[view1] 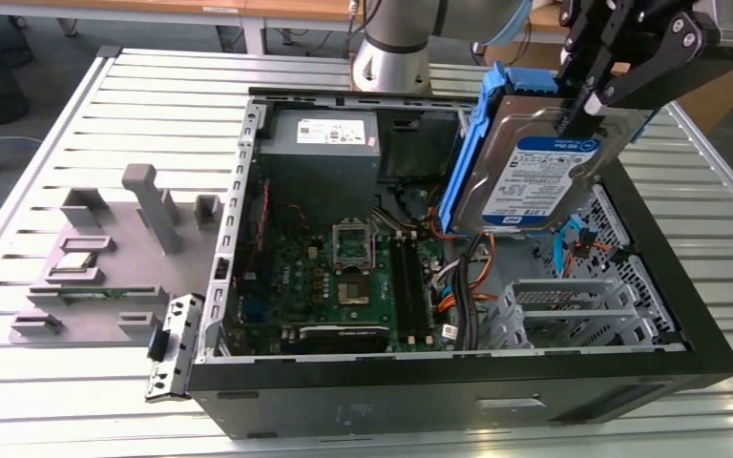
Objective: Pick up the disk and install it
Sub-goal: 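Insert the disk into the insertion slot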
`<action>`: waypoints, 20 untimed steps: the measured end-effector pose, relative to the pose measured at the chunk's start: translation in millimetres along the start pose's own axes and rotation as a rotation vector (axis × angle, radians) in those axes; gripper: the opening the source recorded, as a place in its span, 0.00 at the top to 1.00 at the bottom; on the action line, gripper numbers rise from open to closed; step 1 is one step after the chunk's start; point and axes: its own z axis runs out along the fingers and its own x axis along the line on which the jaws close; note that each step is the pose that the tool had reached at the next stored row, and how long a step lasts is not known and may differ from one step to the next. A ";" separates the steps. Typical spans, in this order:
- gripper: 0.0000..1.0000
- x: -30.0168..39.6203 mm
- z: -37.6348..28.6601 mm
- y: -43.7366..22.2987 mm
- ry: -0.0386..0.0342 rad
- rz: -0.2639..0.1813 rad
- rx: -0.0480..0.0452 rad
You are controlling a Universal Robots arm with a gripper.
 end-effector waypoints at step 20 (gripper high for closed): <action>0.65 14.6 0.1 -0.5 0.0001 0.000 0.0000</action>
